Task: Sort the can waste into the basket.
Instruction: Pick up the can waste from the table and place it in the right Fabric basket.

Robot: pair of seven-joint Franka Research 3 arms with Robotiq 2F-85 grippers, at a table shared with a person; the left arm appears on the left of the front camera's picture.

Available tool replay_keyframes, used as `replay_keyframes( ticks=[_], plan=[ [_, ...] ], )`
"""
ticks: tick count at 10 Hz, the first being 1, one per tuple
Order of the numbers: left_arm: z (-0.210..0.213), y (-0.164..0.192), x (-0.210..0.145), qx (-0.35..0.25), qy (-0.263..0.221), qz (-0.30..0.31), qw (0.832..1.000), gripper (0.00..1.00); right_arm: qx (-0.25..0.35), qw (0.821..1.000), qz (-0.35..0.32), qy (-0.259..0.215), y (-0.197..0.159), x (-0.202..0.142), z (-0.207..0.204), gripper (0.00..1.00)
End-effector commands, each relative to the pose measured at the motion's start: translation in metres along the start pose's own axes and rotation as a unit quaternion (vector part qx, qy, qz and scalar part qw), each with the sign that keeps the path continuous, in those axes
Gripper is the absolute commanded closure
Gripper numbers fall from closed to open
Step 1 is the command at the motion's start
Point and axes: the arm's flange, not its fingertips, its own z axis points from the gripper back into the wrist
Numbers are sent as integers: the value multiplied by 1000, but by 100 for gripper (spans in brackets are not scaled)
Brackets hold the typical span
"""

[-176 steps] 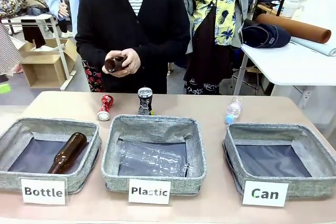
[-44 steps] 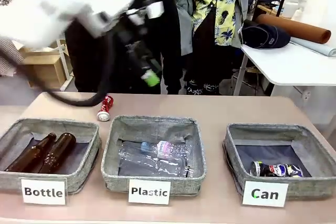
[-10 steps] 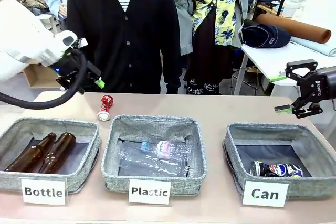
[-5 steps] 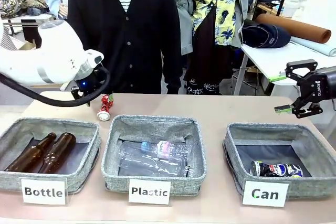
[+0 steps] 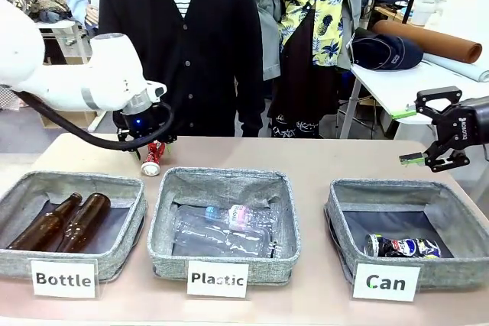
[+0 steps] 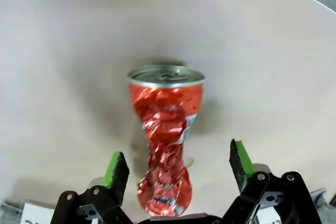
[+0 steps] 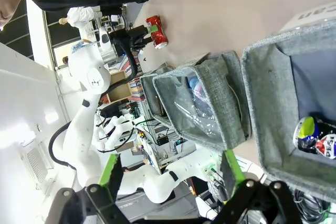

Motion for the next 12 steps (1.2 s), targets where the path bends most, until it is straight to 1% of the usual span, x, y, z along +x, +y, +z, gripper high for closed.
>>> replay_keyframes(
  ticks=[1, 3, 4, 5, 6, 7, 9, 10, 11, 12],
  plan=[
    [-7, -8, 13, 33, -8, 26, 999, 0, 8, 1000, 1, -1, 2, 0, -1, 0],
    [-23, -8, 16, 63, -16, 45, 997, 0, 8, 1000, 1, -1, 2, 0, -1, 0],
    [-25, -8, 17, 62, -25, 47, 997, 0, 8, 1000, 1, -1, 2, 0, -1, 0],
    [-24, -7, 16, 70, -32, 46, 996, 52, 8, 1000, 1, -1, 2, 0, -1, 0],
    [-23, -8, 14, 71, -39, 43, 996, 59, 8, 1000, 1, -1, 2, 0, -1, 0],
    [-24, -8, 12, 75, -42, 43, 995, 100, 8, 1000, 1, -1, 2, 0, -1, 0],
    [-25, -8, 11, 85, -45, 46, 994, 100, 8, 1000, 1, -1, 2, 0, -1, 0],
    [-25, -7, 10, 84, -46, 46, 994, 85, 8, 1000, 1, -1, 2, 0, -1, 0],
    [-24, -5, 8, 82, -49, 45, 994, 95, 8, 1000, 1, -1, 2, 0, -1, 0],
    [-23, -4, 6, 78, -49, 42, 995, 100, 8, 1000, 1, -1, 2, 0, -1, 0]
  ],
)
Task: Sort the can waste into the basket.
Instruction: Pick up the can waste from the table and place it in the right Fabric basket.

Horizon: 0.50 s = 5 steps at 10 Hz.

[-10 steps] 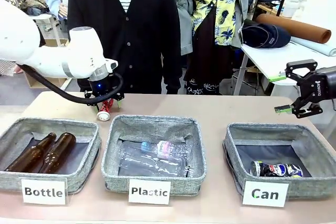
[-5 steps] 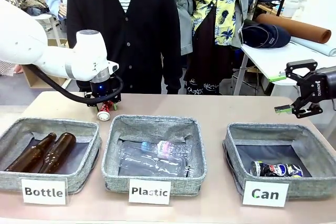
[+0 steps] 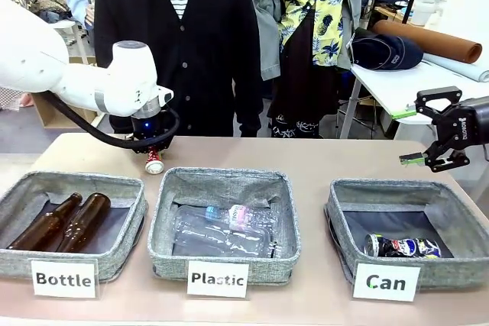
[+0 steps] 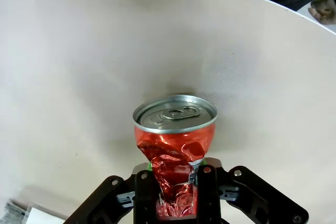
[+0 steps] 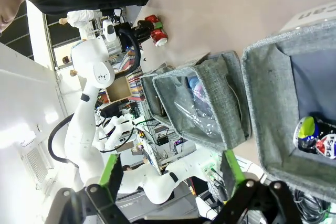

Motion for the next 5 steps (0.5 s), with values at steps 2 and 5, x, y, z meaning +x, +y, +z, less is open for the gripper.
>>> replay_keyframes(
  ticks=[2, 5],
  plan=[
    [4, 10, -14, 4, -21, 6, 1000, 100, 8, 1000, 1, -1, 2, 0, -1, 0],
    [78, 58, -57, -62, -36, -90, 993, 100, 8, 1000, 1, -1, 2, 0, -1, 0]
  ],
)
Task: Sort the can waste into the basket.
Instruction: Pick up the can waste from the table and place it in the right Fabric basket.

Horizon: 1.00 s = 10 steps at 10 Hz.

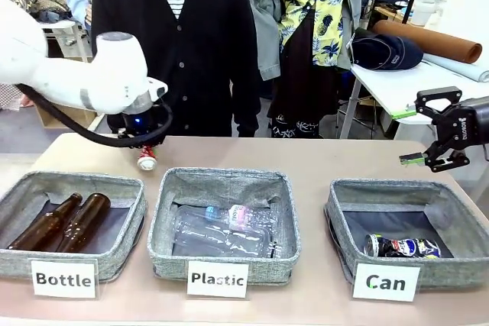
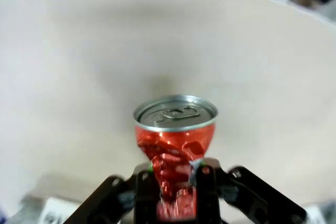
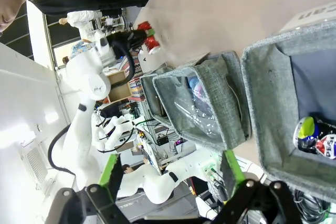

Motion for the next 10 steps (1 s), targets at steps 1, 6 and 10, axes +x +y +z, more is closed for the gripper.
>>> replay_keyframes(
  ticks=[1, 6, 10],
  plan=[
    [75, 55, -60, -59, -25, -111, 992, 100, 8, 1000, 1, -1, 2, 0, -1, 0],
    [163, 157, -206, -282, -48, -500, 817, 100, 8, 1000, 1, -1, 2, 0, -1, 0],
    [166, 90, -206, -186, -70, -358, 912, 100, 8, 1000, 1, -1, 2, 0, -1, 0]
  ],
)
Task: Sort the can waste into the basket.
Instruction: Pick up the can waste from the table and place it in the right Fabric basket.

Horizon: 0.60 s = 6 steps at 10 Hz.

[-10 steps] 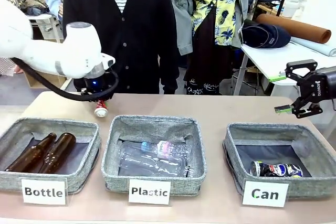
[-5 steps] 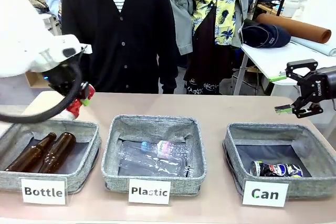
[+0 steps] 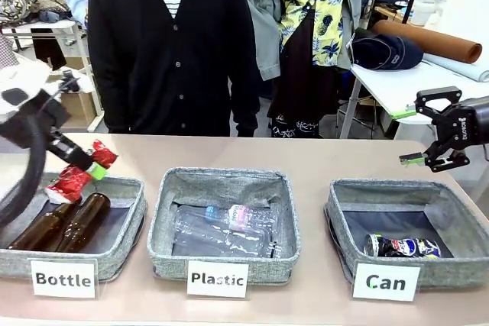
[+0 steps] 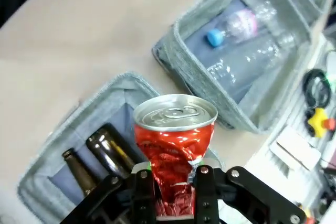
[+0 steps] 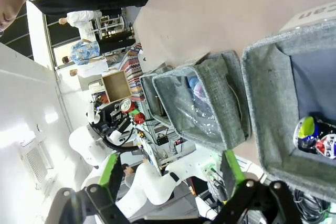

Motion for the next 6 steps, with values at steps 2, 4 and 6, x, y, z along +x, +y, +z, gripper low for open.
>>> replay_keyframes(
  ticks=[2, 4, 6],
  plan=[
    [0, 0, 0, 0, 0, 0, 1000, 77, 0, 1000, 0, 0, 0, 0, 0, 0],
    [-9, -74, 60, -77, -119, -183, 973, 77, -175, 984, 42, 8, 66, -33, 11, 0],
    [-3, -179, 141, -96, -188, -329, 921, 77, -279, 957, 72, -27, 79, -72, 58, 0]
  ],
)
